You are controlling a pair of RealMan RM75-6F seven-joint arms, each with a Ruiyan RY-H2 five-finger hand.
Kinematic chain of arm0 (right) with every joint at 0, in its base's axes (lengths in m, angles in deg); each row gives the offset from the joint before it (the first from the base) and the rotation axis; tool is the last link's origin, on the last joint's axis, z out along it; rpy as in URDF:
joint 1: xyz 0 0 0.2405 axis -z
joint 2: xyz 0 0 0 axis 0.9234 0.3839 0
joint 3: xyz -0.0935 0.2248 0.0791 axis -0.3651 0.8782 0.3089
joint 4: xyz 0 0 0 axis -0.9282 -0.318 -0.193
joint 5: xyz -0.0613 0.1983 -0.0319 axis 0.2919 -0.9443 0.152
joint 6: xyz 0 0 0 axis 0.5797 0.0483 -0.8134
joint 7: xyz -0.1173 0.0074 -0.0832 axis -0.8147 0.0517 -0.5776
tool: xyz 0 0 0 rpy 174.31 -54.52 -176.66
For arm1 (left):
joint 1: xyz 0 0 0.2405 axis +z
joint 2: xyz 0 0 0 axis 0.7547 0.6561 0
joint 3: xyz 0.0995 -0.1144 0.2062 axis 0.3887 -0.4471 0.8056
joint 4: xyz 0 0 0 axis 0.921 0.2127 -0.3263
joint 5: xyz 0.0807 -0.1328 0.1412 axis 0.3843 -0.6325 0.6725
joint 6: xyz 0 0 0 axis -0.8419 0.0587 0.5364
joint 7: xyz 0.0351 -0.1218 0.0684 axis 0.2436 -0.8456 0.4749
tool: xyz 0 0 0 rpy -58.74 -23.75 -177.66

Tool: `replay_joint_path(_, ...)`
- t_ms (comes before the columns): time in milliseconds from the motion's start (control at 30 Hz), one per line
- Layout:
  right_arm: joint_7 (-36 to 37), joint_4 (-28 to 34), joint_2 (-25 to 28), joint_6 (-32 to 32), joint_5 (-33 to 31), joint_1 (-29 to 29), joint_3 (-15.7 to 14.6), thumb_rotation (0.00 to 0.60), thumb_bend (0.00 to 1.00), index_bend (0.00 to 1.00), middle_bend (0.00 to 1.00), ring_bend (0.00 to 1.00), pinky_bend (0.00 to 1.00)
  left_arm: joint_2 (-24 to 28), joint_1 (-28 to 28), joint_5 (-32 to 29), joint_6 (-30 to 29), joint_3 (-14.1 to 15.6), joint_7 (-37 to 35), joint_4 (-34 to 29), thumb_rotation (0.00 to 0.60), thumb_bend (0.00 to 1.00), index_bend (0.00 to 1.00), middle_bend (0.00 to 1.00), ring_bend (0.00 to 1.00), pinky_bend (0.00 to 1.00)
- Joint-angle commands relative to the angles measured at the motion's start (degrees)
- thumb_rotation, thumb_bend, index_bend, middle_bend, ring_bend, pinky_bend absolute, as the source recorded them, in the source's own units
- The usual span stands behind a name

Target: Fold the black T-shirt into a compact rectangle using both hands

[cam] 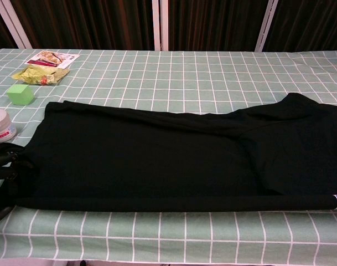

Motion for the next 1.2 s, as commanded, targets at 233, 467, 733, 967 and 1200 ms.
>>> replay_joint_path(233,-2.54,11.84,9.55,4.02,0.38,-0.52,1.9,0.6,0.01,0.02,0.05,0.0,0.0,4.45,0.36,-0.08,-1.45,-2.07,0.47,-6.91,0.6,0.24,0.26,0.17,0.11,0.19)
replay_joint_path(467,-4.14,18.57,15.05,-2.27,-3.48,-8.85,9.61,0.6,0.17,0.27,0.15,0.0,0.0,9.19,-0.26,0.24,-3.97,-5.28,0.07,-12.52,0.6,0.24,0.26,0.17,0.11,0.19)
replay_joint_path(733,-8.02,12.85,9.78,-21.31,-9.84,-20.98,14.67,0.6,0.18,0.37,0.17,0.0,0.0,12.51,0.15,-1.63,-4.27,-7.62,0.17,-16.96,0.6,0.24,0.25,0.17,0.11,0.19)
replay_joint_path(967,-8.47,0.75,1.87,-30.29,-10.79,-26.24,13.73,0.6,0.18,0.42,0.17,0.0,0.0,12.49,0.28,-3.61,-2.05,-8.39,0.51,-18.25,0.6,0.24,0.26,0.17,0.11,0.19)
replay_joint_path(1200,-4.42,-9.35,-4.34,-31.72,-8.34,-28.02,10.95,0.6,0.18,0.42,0.17,0.0,0.0,12.14,0.34,-4.8,-0.52,-8.99,0.75,-18.85,0.6,0.24,0.25,0.17,0.11,0.19)
